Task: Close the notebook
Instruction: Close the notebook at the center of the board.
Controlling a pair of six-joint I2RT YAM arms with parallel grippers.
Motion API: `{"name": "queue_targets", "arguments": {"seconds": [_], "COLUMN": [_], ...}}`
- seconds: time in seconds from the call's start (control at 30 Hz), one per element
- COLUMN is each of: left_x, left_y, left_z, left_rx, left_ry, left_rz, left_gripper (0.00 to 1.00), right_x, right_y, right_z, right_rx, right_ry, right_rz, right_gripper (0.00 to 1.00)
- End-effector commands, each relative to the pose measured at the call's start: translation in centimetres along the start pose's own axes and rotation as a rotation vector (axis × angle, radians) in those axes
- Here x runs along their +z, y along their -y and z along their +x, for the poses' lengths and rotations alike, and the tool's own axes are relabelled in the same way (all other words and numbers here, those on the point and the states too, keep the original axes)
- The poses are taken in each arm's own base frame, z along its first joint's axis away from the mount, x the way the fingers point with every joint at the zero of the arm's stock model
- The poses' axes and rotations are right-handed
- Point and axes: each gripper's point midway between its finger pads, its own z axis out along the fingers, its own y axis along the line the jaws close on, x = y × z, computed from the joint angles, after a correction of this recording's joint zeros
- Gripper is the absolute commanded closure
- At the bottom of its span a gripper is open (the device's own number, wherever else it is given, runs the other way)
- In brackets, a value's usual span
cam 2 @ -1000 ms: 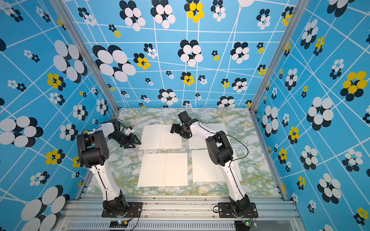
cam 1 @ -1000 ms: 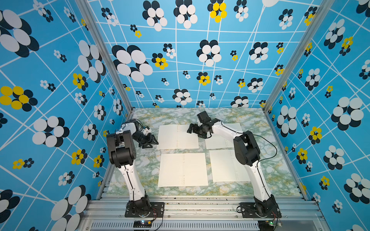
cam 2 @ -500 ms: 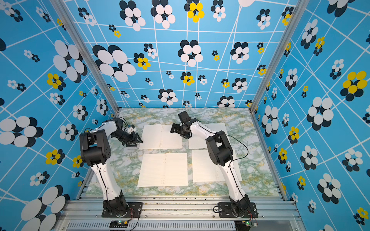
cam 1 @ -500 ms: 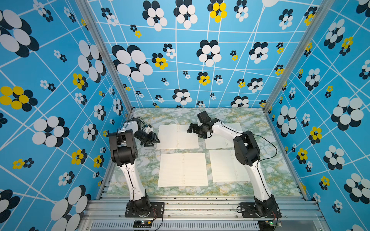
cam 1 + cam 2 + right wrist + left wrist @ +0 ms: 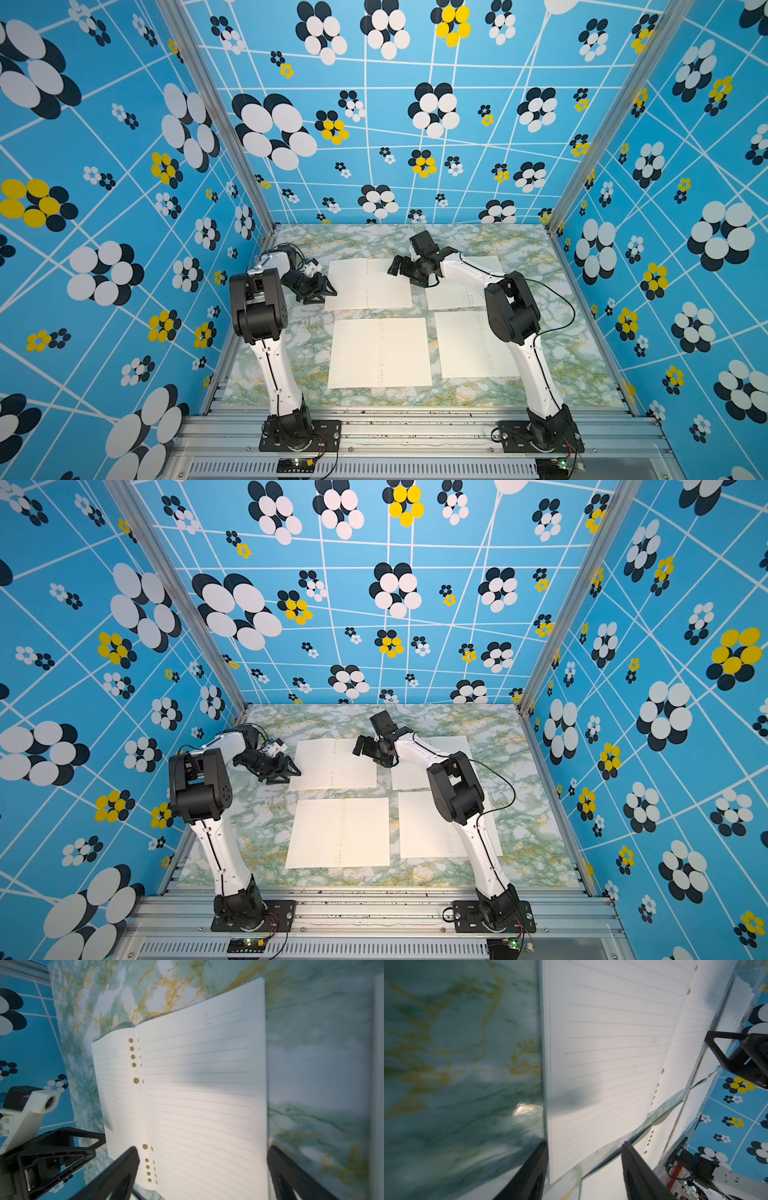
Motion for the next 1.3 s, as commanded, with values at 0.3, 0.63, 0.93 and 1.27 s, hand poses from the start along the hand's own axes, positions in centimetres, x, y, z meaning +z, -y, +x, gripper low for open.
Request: {"name": "queue_targets", "arguments": {"seconds": [0.3, 0.63, 0.93, 1.27], "left_x": [0.8, -0.5, -1.7, -0.9], "left_y": [3.0, 6.1, 12.3, 18.2], "left_z": [-0.5, -0.6, 0.9, 4.0], "left_rx": [0.003, 0.063, 0.214, 0.42], "left_ry": [-0.004, 0.017, 0.006, -0.068], "left_rz": [0.164, 0.208, 0.224, 0.186], "left_gripper": [0.4, 0.39, 0.39, 0.38], "right_x": [3.2, 3.4, 3.4, 1.3], "right_y": [3.3, 3.2, 3.2, 3.7], "right_z": [4.2, 4.7, 4.8, 3.3], "right_rx": [0.053, 0.049, 0.046, 0.041], "right_ry": [-0.141, -0.158, -0.161, -0.111], "right_rz": [0.054, 0.053, 0.052, 0.073], "right_gripper": [0.01, 0.01, 0.01, 0.01]}}
